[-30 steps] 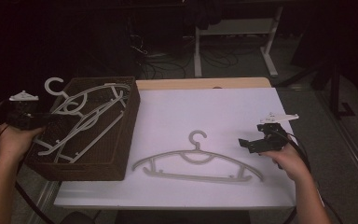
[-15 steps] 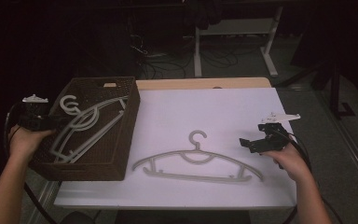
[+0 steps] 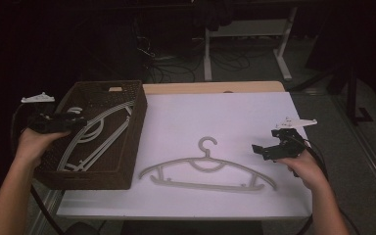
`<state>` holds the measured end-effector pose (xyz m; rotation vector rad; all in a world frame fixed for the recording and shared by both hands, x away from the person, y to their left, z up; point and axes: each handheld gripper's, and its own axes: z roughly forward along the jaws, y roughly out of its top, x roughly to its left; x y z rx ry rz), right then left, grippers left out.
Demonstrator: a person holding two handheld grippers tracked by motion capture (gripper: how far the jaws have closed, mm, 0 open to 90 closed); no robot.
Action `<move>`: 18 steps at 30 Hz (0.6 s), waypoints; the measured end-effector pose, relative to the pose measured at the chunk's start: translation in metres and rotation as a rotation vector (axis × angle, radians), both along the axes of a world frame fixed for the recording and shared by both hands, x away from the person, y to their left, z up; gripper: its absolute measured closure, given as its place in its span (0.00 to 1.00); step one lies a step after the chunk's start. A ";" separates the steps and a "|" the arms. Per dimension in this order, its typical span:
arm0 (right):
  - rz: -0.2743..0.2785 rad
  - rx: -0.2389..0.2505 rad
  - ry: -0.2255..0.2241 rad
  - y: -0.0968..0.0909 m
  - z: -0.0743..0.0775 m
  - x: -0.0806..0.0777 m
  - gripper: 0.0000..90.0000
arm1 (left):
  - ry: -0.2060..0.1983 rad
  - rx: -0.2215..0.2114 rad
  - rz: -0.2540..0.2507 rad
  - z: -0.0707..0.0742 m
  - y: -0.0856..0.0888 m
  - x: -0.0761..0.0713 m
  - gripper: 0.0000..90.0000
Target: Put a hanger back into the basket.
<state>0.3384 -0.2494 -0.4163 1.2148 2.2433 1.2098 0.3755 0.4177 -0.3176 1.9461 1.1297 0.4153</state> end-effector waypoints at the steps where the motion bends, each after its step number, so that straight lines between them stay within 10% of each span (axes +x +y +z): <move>1: 0.001 -0.001 0.002 0.000 0.000 -0.001 0.00 | -0.005 -0.012 -0.017 0.001 -0.005 0.000 0.31; 11: 0.018 -0.026 0.023 0.005 0.004 -0.010 0.00 | -0.044 -0.068 -0.159 0.015 -0.065 -0.007 0.21; 18: 0.075 -0.042 0.090 0.015 0.003 -0.027 0.21 | -0.059 -0.108 -0.292 0.015 -0.124 -0.015 0.19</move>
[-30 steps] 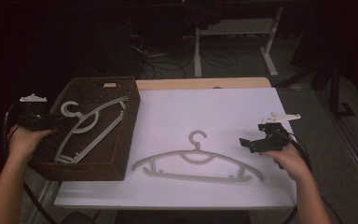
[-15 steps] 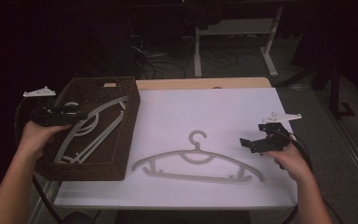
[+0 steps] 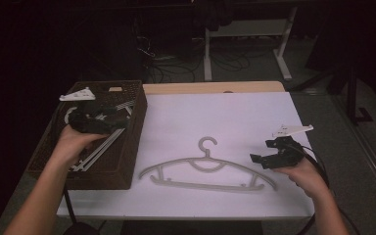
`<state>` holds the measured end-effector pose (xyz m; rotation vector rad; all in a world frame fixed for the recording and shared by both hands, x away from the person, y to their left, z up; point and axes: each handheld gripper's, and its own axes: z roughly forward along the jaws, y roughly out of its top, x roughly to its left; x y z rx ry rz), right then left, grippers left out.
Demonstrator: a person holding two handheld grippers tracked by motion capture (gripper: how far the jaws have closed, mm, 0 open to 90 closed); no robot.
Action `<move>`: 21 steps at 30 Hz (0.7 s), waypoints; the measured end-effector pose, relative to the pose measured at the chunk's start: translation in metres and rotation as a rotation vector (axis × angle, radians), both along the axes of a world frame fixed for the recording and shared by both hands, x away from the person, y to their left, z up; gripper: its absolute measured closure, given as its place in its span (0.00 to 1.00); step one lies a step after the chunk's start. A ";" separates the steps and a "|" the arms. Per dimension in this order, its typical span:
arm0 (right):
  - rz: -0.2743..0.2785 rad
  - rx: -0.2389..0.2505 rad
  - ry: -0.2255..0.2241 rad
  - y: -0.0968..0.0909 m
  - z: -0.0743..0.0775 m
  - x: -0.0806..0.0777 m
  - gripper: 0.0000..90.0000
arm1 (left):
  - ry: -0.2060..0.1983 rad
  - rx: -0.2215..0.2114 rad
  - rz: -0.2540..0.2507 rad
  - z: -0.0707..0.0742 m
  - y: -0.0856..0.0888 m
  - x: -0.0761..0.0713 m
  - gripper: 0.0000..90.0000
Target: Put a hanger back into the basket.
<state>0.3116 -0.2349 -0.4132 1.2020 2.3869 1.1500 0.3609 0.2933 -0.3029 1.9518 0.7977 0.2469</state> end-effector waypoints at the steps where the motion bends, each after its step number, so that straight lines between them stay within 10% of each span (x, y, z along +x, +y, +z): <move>1: 0.000 0.000 0.000 0.000 0.000 0.000 0.26 | 0.003 -0.003 -0.018 -0.001 -0.009 -0.001 0.19; 13: 0.061 -0.059 0.068 0.009 -0.009 -0.022 0.93 | 0.026 -0.065 -0.180 -0.036 -0.094 -0.009 0.17; 21: 0.061 -0.097 0.090 0.004 -0.015 -0.037 0.99 | 0.037 -0.014 -0.189 -0.057 -0.112 -0.008 0.16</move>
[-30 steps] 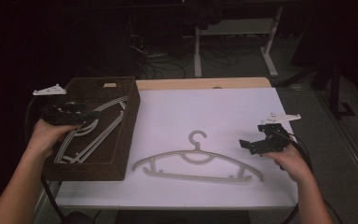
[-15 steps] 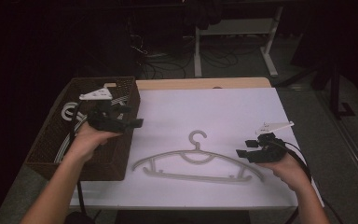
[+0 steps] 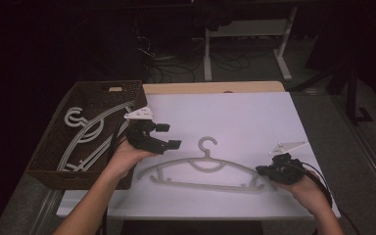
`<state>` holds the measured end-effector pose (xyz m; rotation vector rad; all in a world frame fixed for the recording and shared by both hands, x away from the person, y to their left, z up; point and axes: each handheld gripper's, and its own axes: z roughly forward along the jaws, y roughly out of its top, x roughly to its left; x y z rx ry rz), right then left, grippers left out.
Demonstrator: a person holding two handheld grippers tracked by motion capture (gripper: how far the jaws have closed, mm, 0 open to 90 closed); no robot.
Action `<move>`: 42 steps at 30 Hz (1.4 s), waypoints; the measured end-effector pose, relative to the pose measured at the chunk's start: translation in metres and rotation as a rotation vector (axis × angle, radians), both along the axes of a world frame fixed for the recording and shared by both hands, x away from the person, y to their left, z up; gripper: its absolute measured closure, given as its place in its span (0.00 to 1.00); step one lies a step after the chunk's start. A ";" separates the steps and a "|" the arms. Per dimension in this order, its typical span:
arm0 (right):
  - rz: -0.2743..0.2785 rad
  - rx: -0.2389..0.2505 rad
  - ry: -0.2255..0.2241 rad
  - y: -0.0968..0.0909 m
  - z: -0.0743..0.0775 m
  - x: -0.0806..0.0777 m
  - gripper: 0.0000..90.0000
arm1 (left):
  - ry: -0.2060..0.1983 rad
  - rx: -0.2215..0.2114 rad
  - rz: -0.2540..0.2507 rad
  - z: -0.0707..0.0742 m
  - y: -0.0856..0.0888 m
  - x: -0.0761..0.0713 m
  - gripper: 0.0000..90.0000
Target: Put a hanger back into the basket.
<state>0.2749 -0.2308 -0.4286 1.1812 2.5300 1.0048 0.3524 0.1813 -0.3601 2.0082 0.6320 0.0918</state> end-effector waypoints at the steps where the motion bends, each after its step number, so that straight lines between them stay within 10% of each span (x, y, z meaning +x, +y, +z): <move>1: -0.003 -0.025 0.019 -0.002 -0.006 -0.007 0.99 | 0.008 0.013 -0.002 -0.009 -0.004 0.001 0.16; 13: -0.063 -0.112 0.017 -0.011 -0.012 0.005 0.99 | 0.021 0.055 -0.006 -0.024 -0.007 -0.001 0.16; 31: -0.217 -0.104 -0.024 -0.025 -0.012 0.106 0.99 | 0.034 0.062 -0.013 -0.030 -0.010 -0.001 0.16; 37: -0.228 -0.076 -0.032 -0.026 -0.011 0.111 0.99 | 0.036 0.060 -0.015 -0.031 -0.010 -0.001 0.16; 42: -0.206 -0.014 -0.040 -0.026 0.006 0.082 0.99 | 0.040 0.061 -0.018 -0.032 -0.010 -0.003 0.16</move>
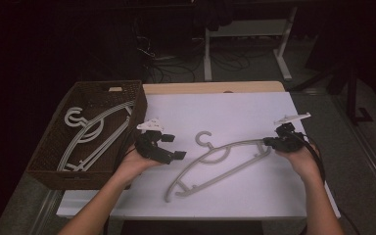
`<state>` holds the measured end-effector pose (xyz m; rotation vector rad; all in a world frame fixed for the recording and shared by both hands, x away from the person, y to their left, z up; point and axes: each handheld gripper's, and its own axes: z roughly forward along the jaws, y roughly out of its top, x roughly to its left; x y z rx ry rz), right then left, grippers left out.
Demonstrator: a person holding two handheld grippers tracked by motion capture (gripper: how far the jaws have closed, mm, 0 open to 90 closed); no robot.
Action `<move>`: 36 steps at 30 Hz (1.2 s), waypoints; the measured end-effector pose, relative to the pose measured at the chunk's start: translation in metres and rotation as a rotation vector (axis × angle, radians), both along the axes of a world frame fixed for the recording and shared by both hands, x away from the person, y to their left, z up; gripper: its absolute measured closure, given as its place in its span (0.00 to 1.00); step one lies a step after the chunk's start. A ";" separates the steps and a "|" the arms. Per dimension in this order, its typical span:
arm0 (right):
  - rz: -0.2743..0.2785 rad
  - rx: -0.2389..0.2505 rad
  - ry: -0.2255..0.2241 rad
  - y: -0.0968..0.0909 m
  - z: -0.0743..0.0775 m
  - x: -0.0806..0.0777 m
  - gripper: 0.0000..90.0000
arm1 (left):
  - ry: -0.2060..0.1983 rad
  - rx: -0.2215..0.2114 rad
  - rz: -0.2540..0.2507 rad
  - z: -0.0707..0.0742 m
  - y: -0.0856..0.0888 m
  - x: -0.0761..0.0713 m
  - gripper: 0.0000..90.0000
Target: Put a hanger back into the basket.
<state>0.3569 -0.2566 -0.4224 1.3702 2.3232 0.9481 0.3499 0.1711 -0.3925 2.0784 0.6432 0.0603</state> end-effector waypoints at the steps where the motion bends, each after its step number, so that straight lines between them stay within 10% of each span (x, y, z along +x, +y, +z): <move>1: 0.007 -0.006 -0.003 0.001 0.001 -0.006 0.99 | 0.000 0.001 -0.002 0.000 0.000 0.000 0.16; 7: 0.022 -0.044 -0.003 0.007 -0.008 -0.029 0.99 | 0.007 0.007 -0.008 -0.003 -0.003 -0.001 0.16; 20: -0.032 -0.056 0.006 -0.003 -0.024 -0.014 0.99 | 0.022 0.033 -0.023 -0.011 -0.009 -0.001 0.16; 36: -0.029 -0.076 0.038 -0.001 -0.029 -0.013 0.99 | 0.117 0.191 -0.109 -0.058 -0.056 0.018 0.23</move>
